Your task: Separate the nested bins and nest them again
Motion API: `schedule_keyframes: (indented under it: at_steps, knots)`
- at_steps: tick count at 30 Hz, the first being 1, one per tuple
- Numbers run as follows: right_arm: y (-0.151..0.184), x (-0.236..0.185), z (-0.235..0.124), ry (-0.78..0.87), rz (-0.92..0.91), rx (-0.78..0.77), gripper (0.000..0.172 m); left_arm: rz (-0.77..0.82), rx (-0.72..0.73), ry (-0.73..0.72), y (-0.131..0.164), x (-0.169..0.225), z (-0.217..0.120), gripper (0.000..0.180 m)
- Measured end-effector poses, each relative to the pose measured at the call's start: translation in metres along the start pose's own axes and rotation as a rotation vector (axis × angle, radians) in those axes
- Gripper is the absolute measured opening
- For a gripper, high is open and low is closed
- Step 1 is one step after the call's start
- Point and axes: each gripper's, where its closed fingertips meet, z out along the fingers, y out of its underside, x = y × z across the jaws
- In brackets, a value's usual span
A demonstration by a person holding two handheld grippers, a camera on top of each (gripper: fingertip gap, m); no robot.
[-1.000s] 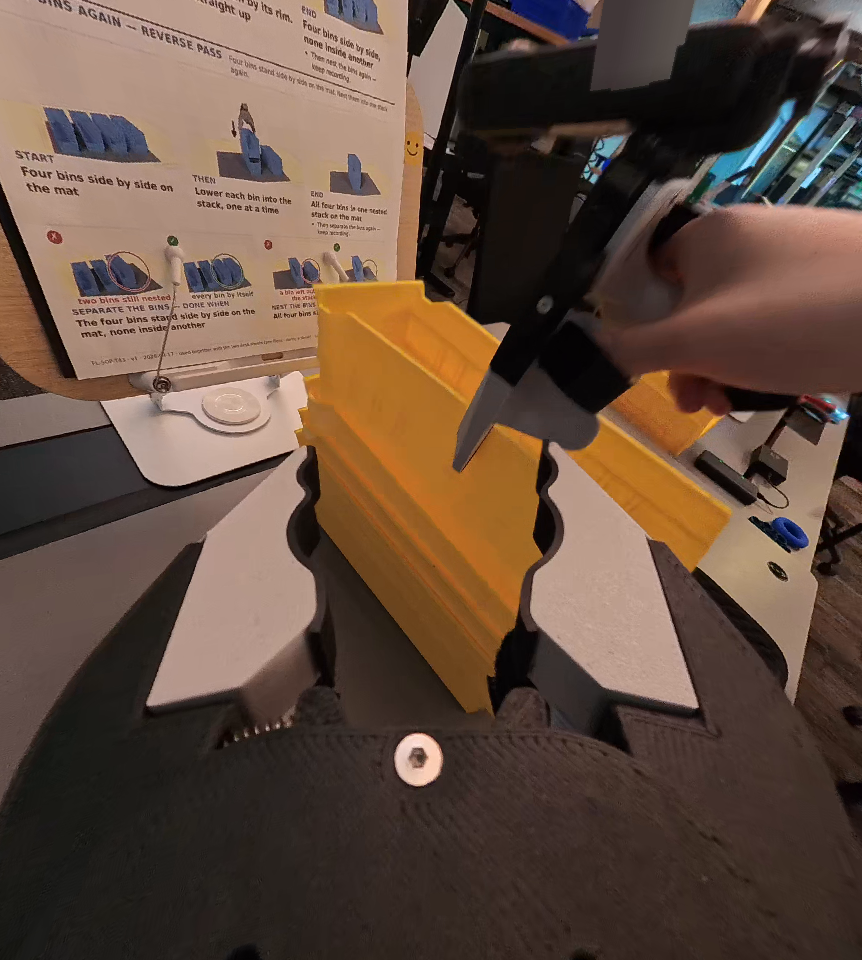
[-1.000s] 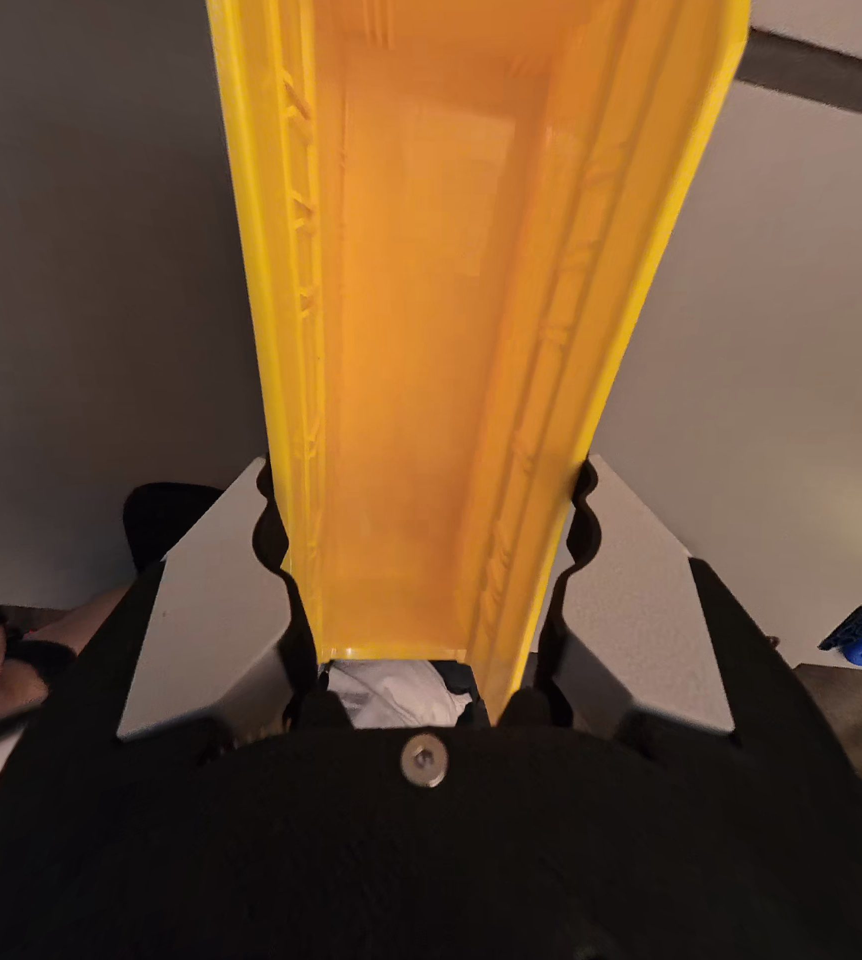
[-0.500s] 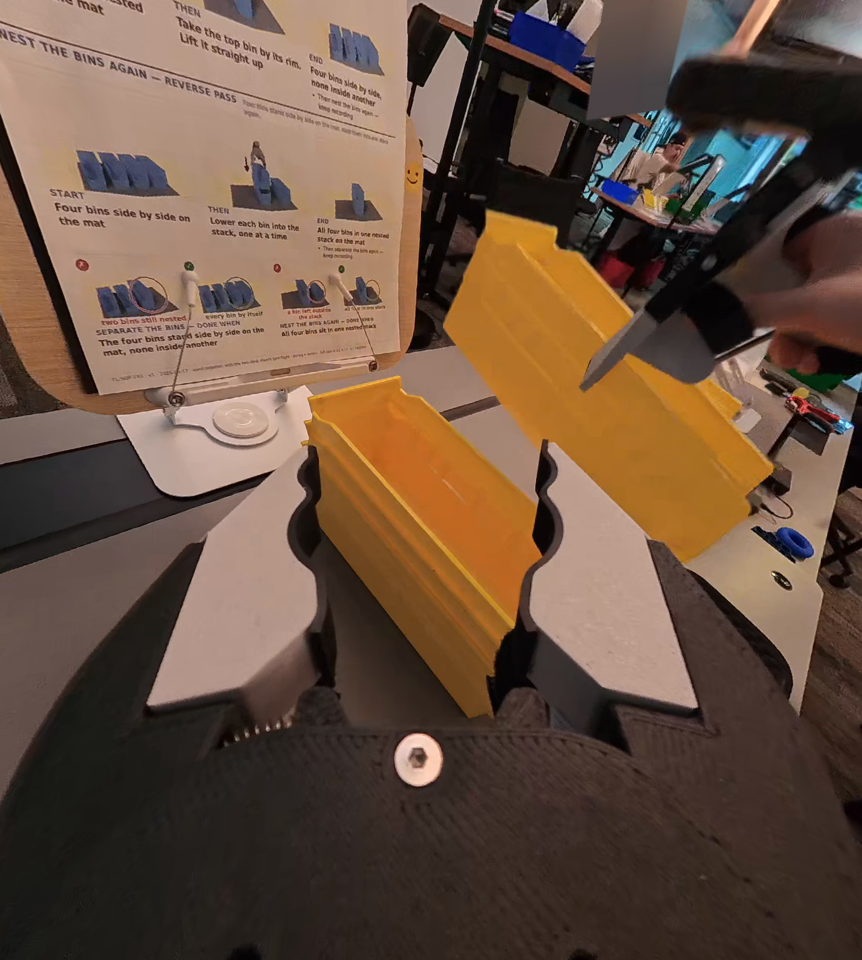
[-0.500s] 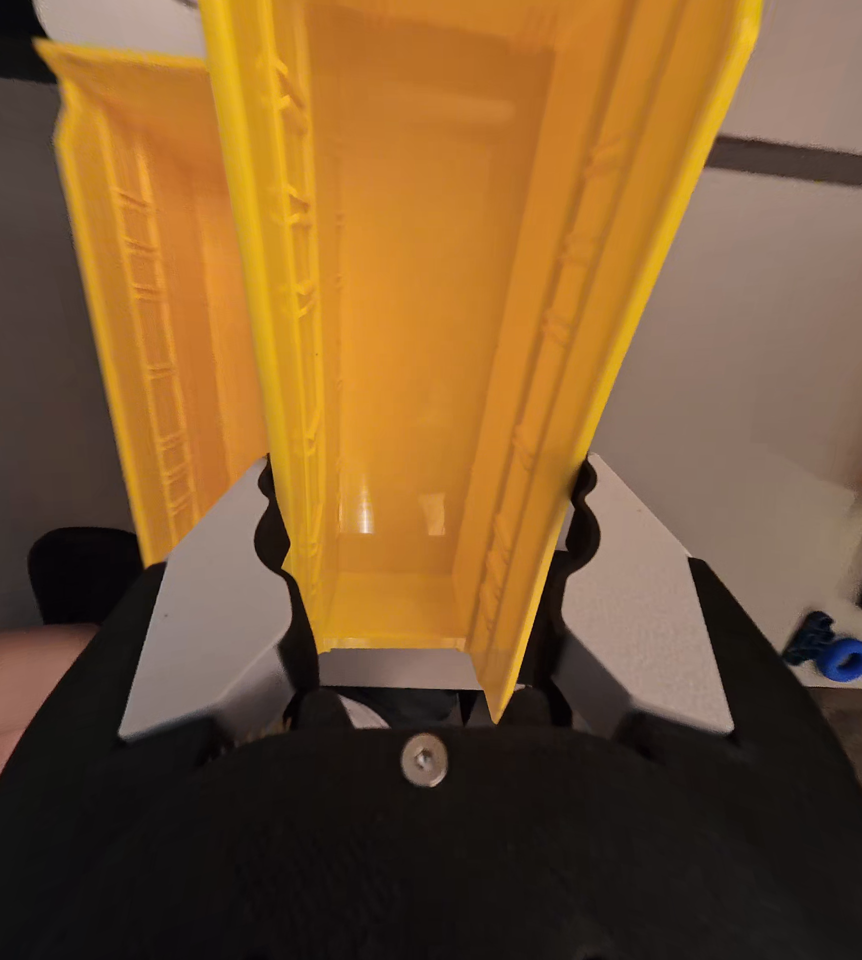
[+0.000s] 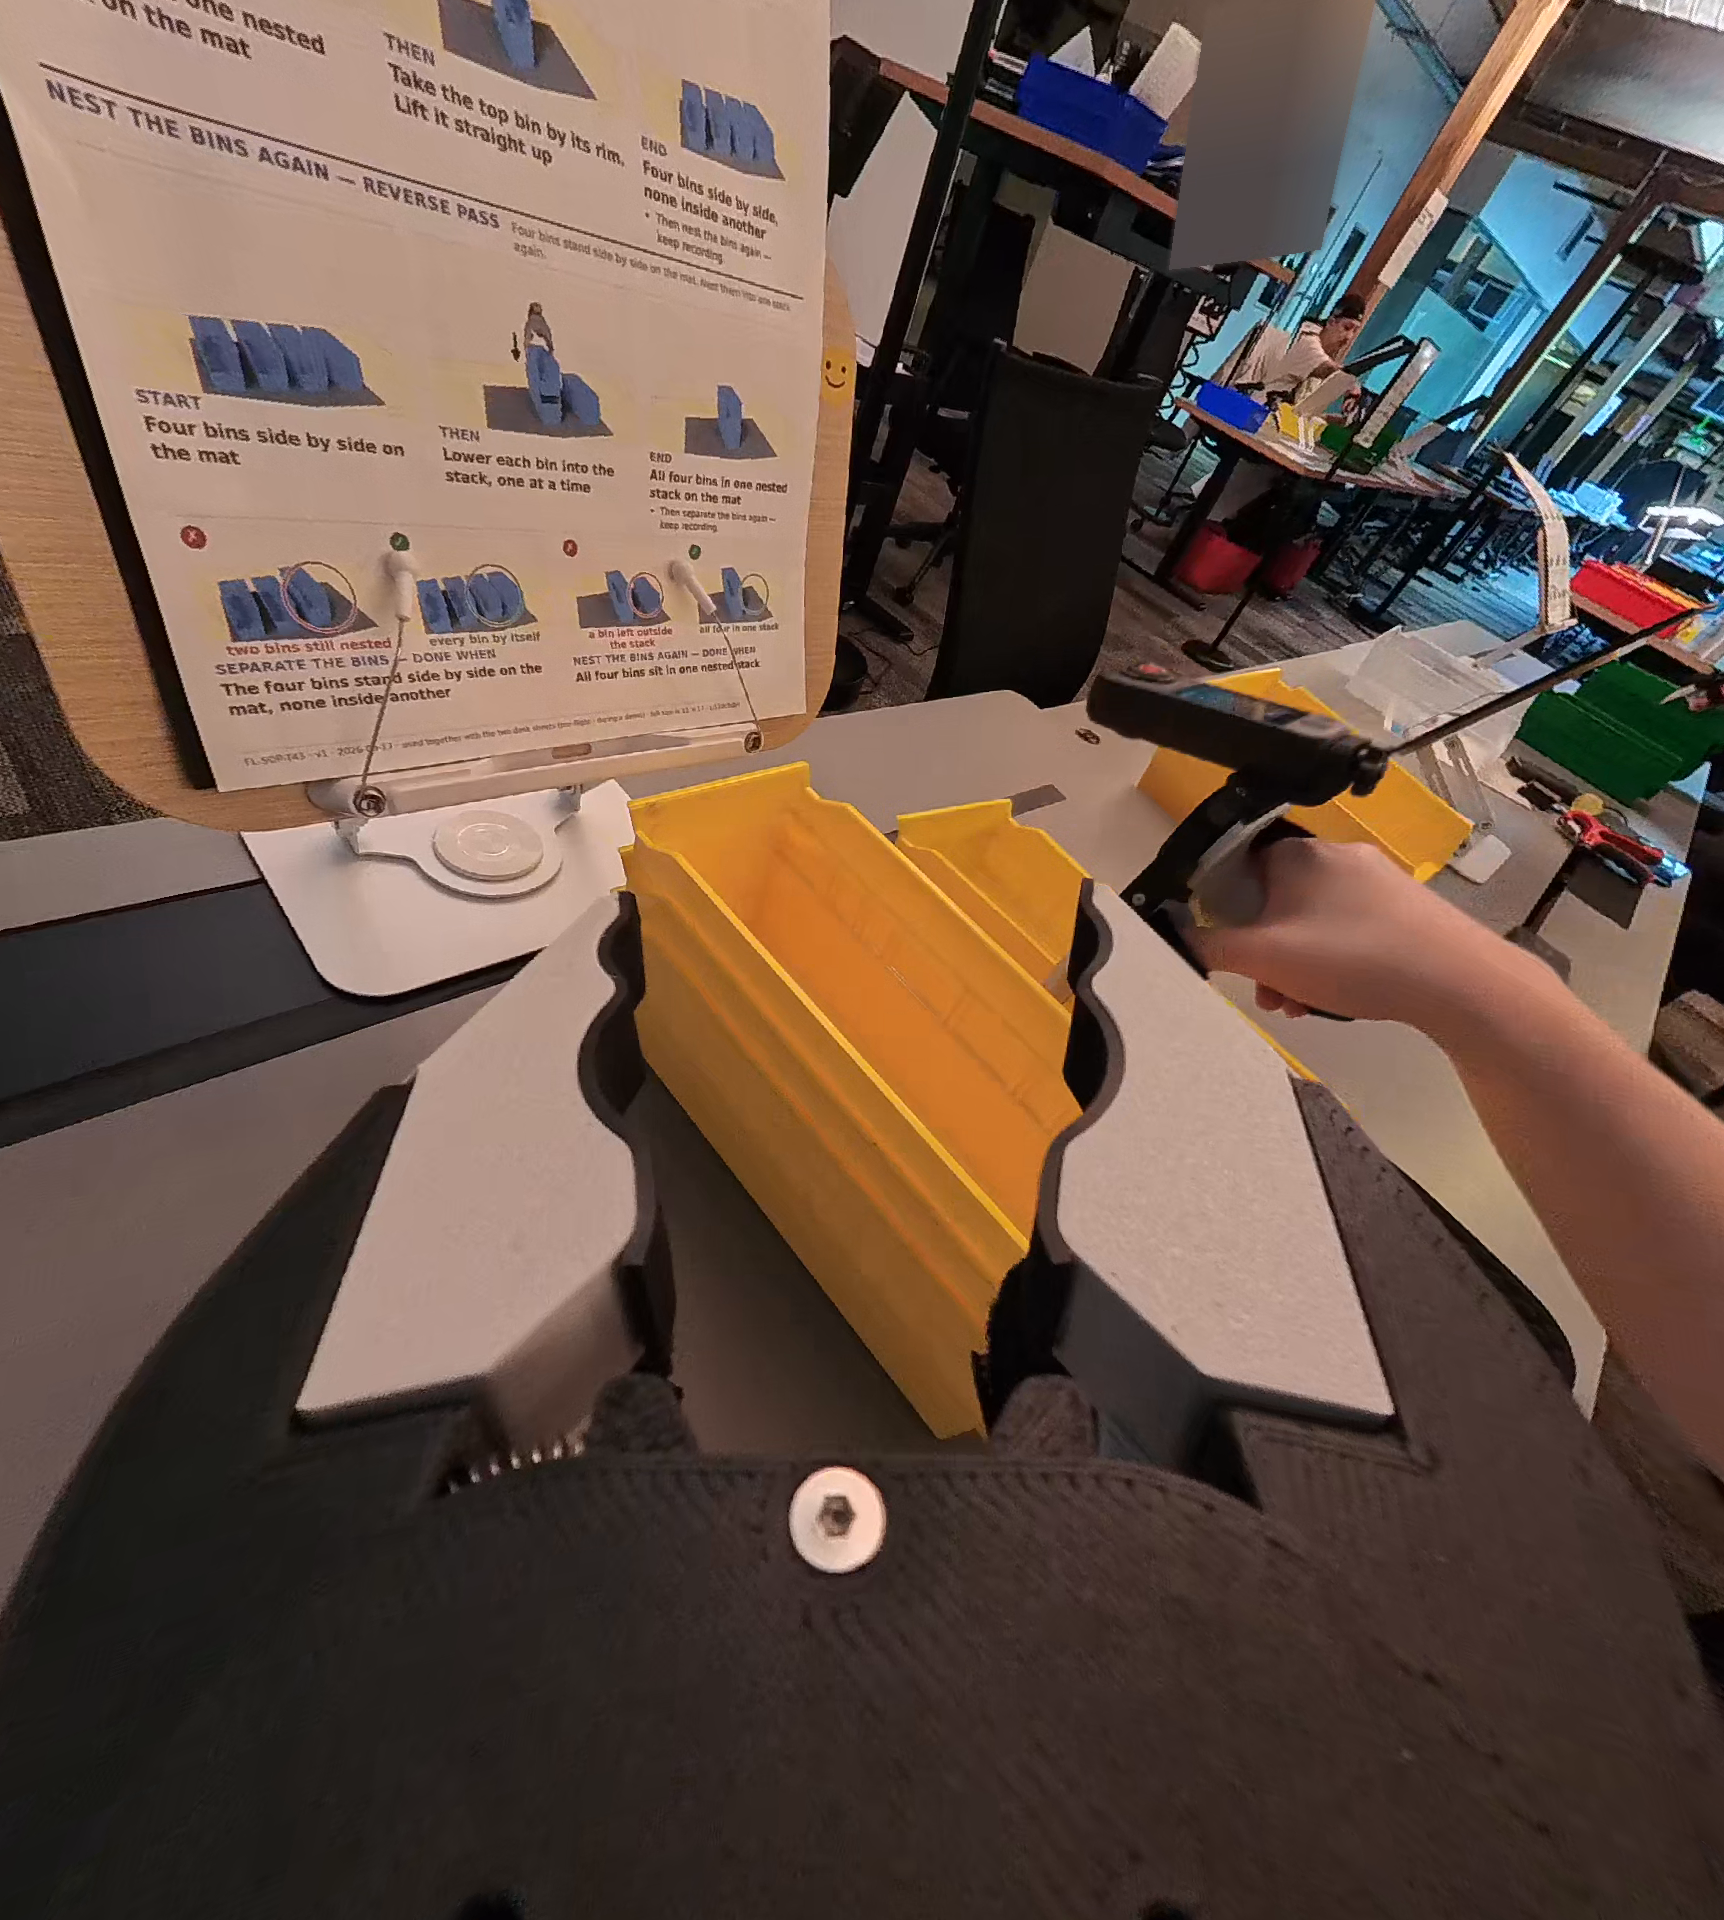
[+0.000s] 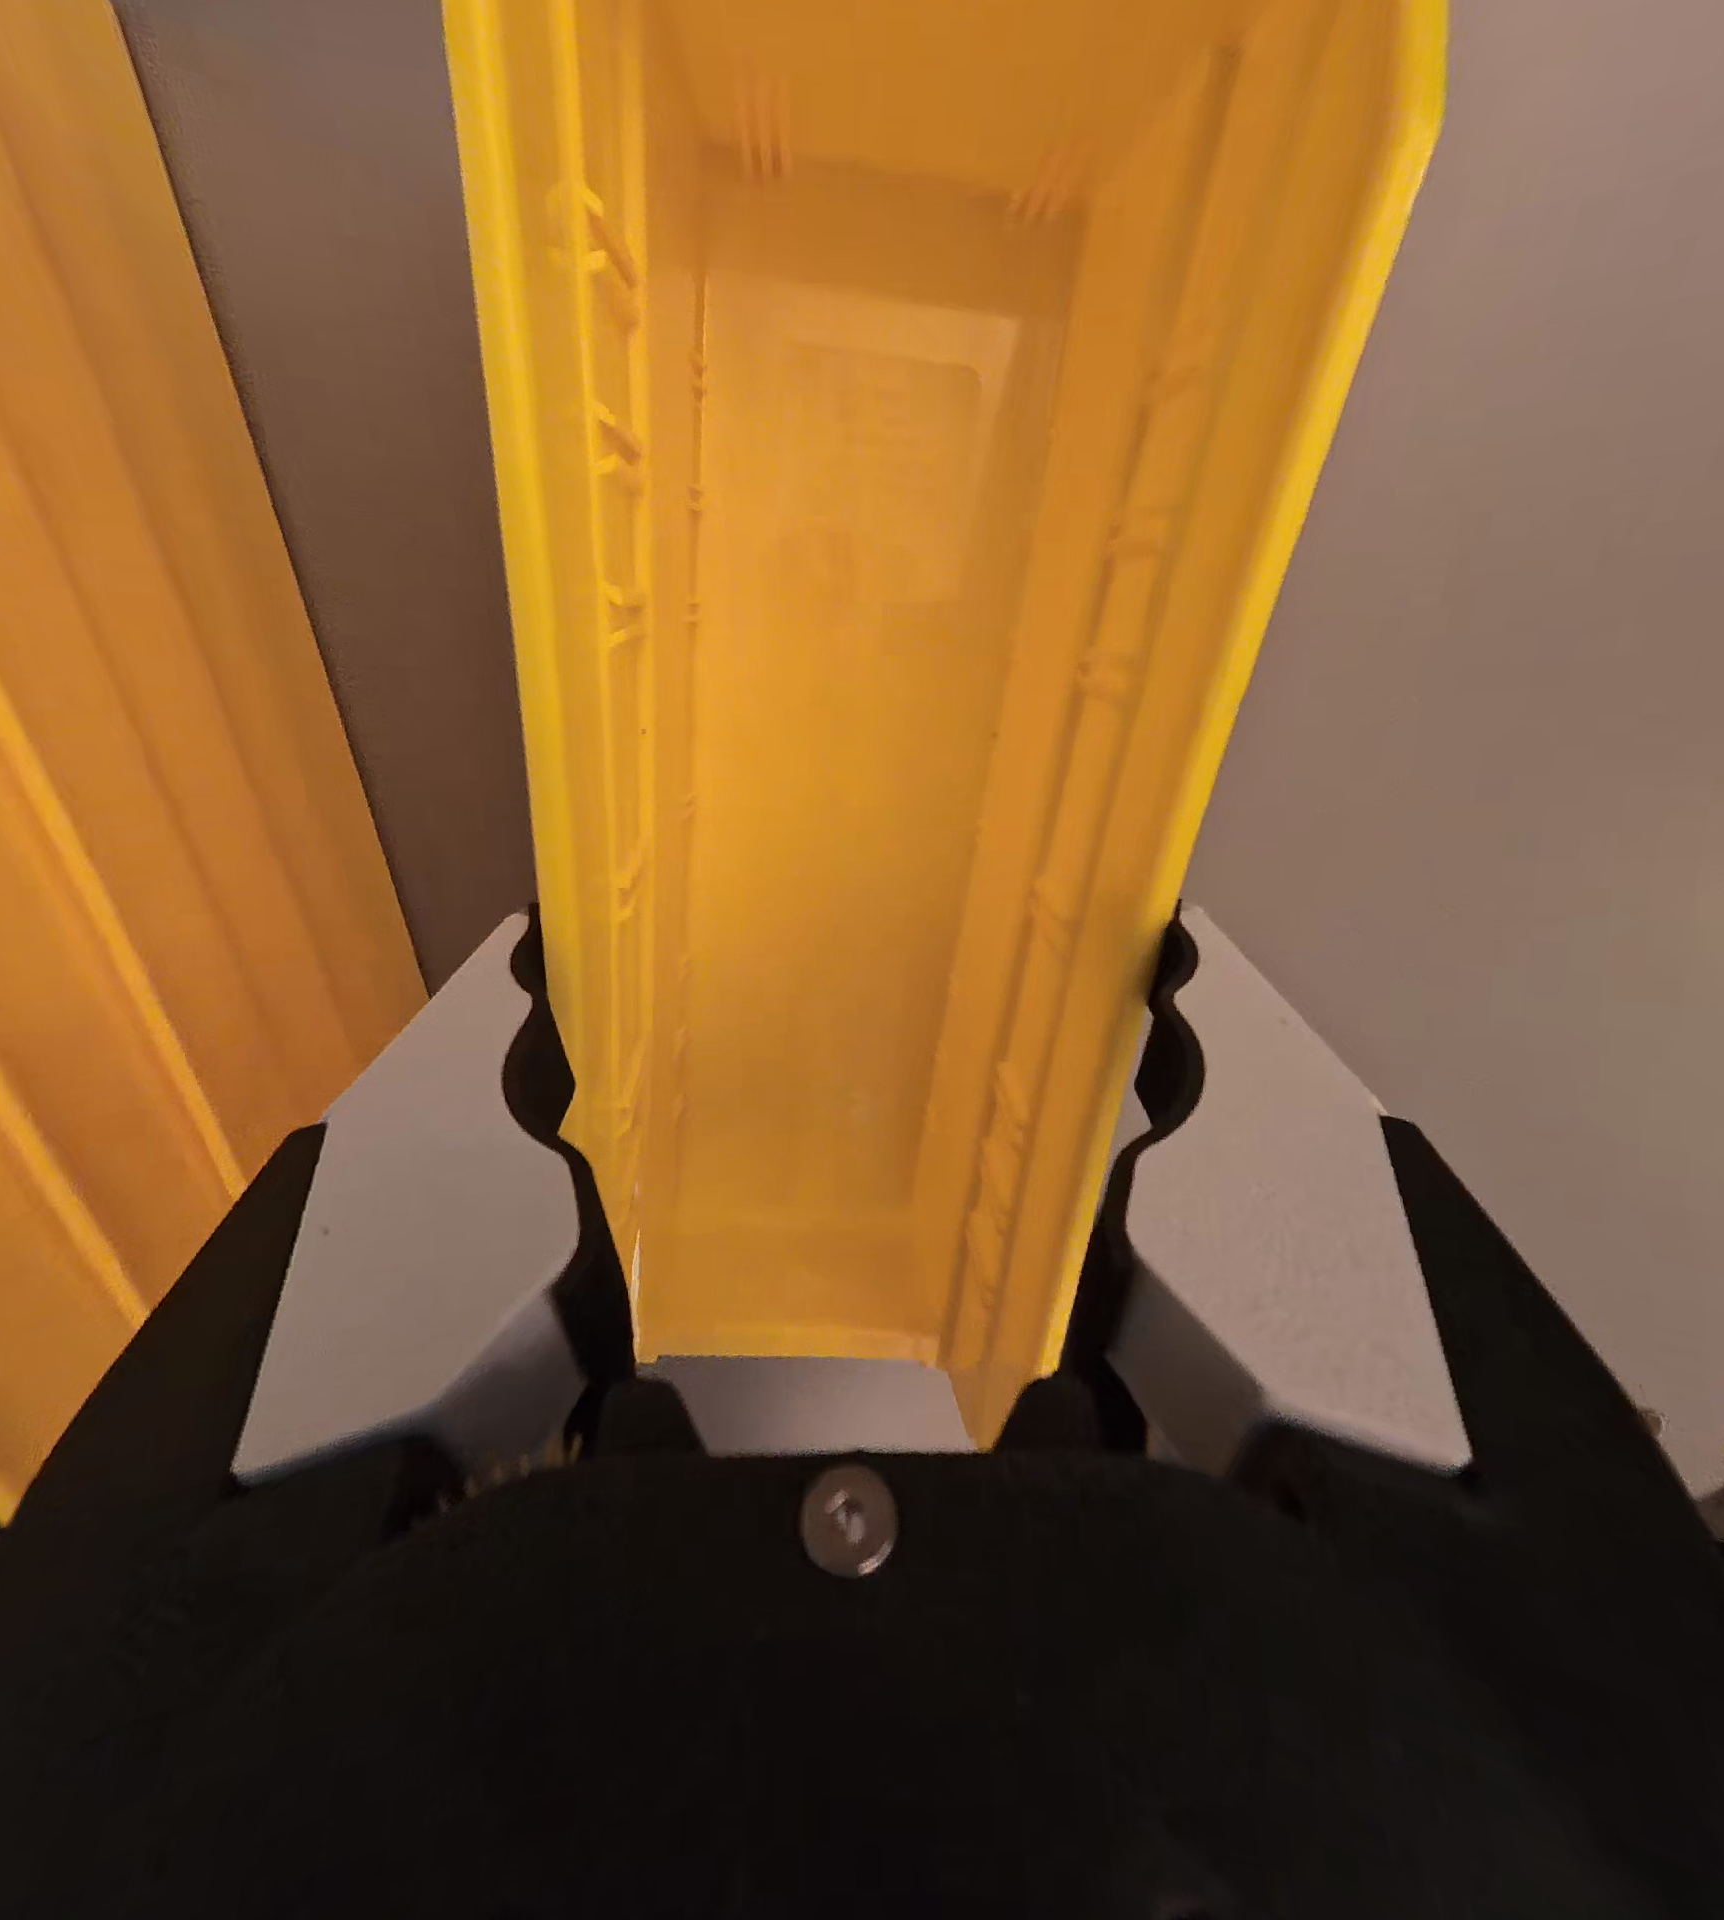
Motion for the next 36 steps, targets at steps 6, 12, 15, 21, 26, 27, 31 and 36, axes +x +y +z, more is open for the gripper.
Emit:
schedule_keyframes:
  at_steps: [6, 12, 15, 21, 26, 27, 31, 36]
  knots:
    - [-0.005, -0.010, 0.011, -0.005, -0.032, 0.016, 0.118, 0.003, -0.020, 0.010, 0.004, 0.002, 0.004, 0.082]
    - [0.002, -0.014, 0.011, 0.023, -0.082, -0.006, 0.130, 0.006, -0.028, 0.008, 0.005, 0.002, 0.005, 0.083]
    - [0.000, -0.016, -0.017, 0.021, -0.104, 0.047, 0.137, 0.003, -0.017, -0.011, 0.003, -0.003, 0.002, 0.083]
    - [-0.027, -0.105, -0.113, -0.229, -0.178, 0.383, 0.137, -0.005, -0.007, -0.034, 0.001, -0.010, -0.001, 0.083]
    - [-0.022, -0.157, -0.080, -0.231, -0.197, 0.178, 0.150, -0.002, -0.025, -0.042, 0.005, -0.012, 0.001, 0.083]
    - [-0.021, -0.164, -0.073, -0.222, -0.194, 0.147, 0.150, -0.001, -0.027, -0.042, 0.005, -0.012, 0.001, 0.083]
    - [-0.012, -0.173, -0.051, -0.105, -0.220, 0.047, 0.149, -0.002, -0.032, -0.043, 0.005, -0.014, 0.000, 0.083]
    - [-0.008, -0.168, -0.039, -0.031, -0.205, -0.021, 0.136, -0.006, -0.023, -0.038, 0.004, -0.014, -0.002, 0.082]
